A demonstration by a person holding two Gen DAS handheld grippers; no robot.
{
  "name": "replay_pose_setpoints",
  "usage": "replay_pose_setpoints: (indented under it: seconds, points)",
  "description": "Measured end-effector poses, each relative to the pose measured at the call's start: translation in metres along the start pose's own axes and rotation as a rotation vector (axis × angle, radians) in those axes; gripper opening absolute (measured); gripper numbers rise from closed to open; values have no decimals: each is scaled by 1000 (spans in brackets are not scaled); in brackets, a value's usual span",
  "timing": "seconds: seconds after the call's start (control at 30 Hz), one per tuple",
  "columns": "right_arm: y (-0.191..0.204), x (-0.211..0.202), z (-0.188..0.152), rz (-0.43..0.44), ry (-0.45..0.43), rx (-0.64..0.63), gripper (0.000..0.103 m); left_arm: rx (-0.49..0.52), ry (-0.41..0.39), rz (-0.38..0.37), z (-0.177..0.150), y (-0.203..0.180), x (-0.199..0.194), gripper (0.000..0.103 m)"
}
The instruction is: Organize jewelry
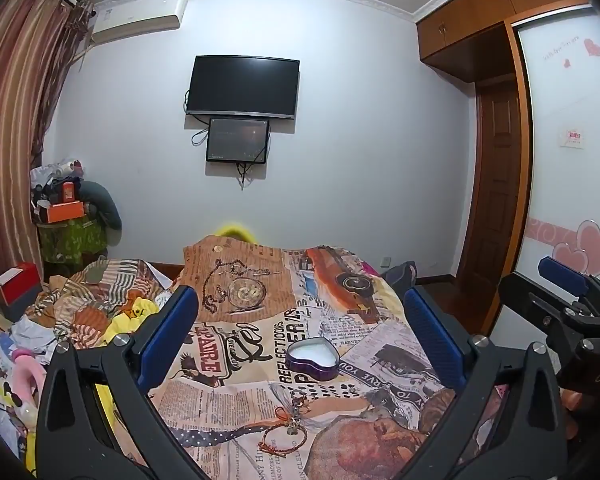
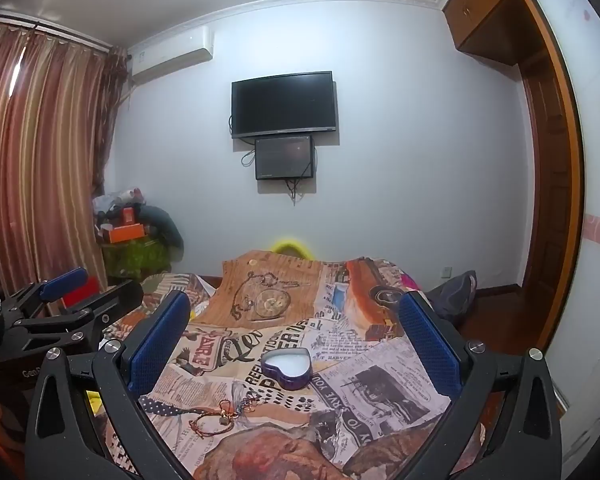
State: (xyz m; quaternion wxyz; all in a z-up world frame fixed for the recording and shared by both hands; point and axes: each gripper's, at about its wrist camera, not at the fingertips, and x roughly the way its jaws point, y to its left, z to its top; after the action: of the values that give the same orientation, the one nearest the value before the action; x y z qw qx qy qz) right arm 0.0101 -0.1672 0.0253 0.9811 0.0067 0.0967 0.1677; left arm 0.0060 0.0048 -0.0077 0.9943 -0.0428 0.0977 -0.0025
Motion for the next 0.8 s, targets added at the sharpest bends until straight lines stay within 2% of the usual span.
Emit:
replay_pose_setpoints:
  seconds: [0.8]
  points:
    - [3, 4, -3, 3, 14, 7, 103, -13, 12, 0, -1, 0, 6, 103]
